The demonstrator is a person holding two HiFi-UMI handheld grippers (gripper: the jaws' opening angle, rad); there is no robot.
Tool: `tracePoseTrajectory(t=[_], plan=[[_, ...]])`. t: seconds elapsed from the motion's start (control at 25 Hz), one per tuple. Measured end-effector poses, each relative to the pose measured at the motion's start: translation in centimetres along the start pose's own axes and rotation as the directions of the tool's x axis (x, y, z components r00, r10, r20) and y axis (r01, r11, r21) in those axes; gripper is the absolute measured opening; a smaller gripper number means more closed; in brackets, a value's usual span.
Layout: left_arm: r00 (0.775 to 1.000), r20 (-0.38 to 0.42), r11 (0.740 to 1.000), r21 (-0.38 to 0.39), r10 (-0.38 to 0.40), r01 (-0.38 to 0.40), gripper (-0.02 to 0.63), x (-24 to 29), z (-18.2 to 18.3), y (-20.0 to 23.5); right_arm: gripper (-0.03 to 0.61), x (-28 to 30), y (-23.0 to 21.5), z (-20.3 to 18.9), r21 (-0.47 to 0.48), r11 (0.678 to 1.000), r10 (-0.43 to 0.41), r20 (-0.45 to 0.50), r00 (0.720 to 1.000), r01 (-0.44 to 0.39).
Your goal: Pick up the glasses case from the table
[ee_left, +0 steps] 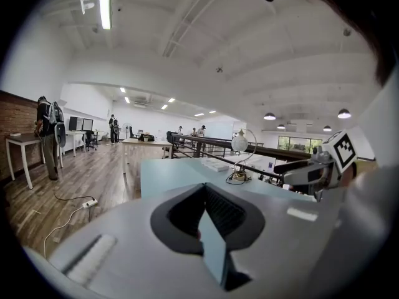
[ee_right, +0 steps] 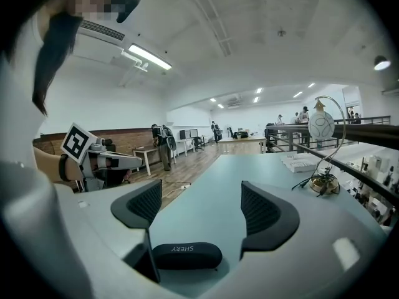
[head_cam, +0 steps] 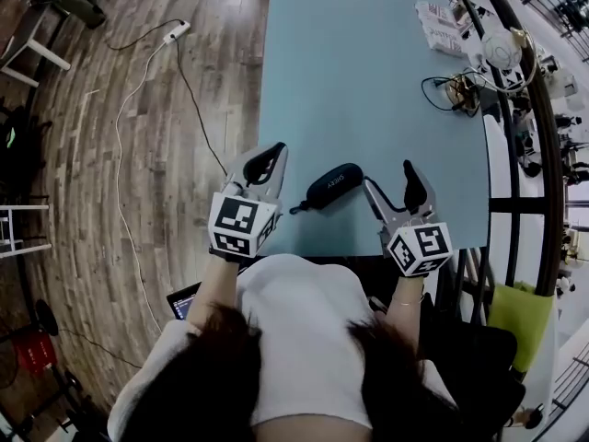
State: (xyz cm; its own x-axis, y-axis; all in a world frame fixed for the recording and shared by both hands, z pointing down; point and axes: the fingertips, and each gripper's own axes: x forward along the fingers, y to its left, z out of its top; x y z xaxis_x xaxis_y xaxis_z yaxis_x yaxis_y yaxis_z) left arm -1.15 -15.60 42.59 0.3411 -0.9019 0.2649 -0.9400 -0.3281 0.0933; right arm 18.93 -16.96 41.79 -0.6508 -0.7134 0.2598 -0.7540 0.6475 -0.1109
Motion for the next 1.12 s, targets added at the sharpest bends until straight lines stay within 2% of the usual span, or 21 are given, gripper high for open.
tracePoseTrajectory(t=[0.28,0.64,0.88,1.12], plan=[[1.000,0.001,1.000,0.005,-0.021,0.021,0.057,0.0,-0.1,0.1,0.371,1.2,1.1,-0.3,-0.028,0.999,0.029,-0.026,0.999,-0.030],[0.997,-0.003,0.997,-0.003,-0.072,0.072,0.057,0.0,-1.0,-0.2,0.371,2.3,2.6,-2.5,-0.088,0.994,0.054,-0.125,0.991,-0.065],[0.994,-0.015,0.994,-0.012,-0.107,0.107,0.057,0.2,-1.4,-0.6,0.373,3.3,3.2,-5.0,-0.188,0.974,0.080,-0.251,0.965,-0.129],[0.992,-0.028,0.992,-0.020,-0.124,0.124,0.057,0.3,-2.0,-0.5,0.371,3.9,3.5,-8.0,-0.251,0.946,0.103,-0.367,0.924,-0.205]])
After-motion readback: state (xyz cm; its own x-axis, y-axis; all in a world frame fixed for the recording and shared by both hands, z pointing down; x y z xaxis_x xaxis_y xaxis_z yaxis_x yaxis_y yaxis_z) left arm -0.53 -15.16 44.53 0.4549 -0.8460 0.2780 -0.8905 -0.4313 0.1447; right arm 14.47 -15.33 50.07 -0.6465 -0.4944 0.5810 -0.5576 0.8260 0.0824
